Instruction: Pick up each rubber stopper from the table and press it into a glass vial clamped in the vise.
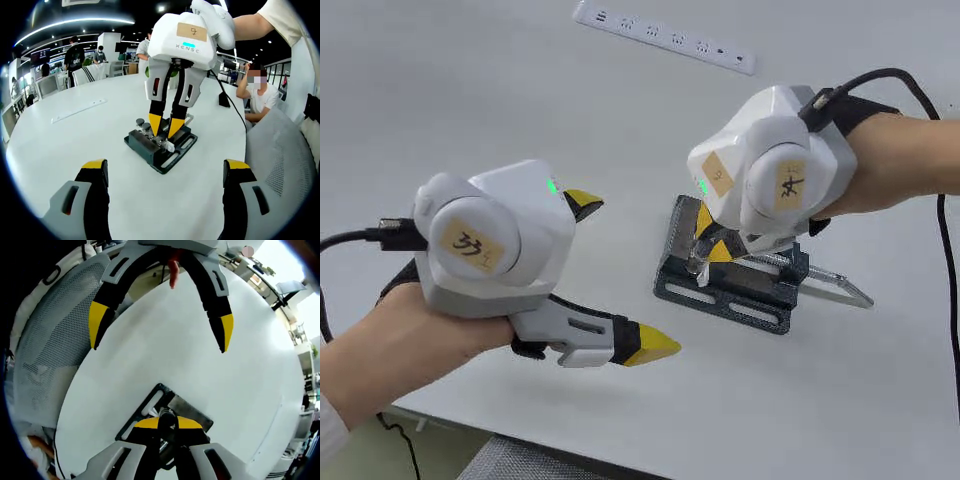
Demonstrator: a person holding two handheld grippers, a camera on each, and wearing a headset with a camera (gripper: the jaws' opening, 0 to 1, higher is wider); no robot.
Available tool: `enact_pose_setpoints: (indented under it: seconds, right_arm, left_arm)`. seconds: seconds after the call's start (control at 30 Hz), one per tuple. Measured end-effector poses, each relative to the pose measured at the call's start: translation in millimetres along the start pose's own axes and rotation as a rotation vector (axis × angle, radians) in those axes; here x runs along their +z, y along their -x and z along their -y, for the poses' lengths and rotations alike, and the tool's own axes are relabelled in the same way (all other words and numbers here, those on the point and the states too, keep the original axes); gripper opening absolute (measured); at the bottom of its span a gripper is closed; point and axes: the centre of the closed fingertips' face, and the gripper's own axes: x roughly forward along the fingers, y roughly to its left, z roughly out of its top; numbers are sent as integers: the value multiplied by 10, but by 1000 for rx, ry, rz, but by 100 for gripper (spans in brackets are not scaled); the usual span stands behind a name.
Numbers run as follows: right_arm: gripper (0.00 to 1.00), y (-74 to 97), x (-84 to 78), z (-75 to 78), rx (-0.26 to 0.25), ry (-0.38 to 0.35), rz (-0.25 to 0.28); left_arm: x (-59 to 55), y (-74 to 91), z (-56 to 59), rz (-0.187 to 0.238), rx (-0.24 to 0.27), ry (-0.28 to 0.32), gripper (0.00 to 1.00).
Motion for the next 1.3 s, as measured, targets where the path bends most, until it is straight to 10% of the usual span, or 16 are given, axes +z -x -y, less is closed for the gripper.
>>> enact_pose_setpoints:
  seconds: [1.3]
  right_arm:
    - [11, 6, -9, -25, -2, 21, 46]
  left_arm:
    - [-7, -11, -1, -1, -4, 11, 93]
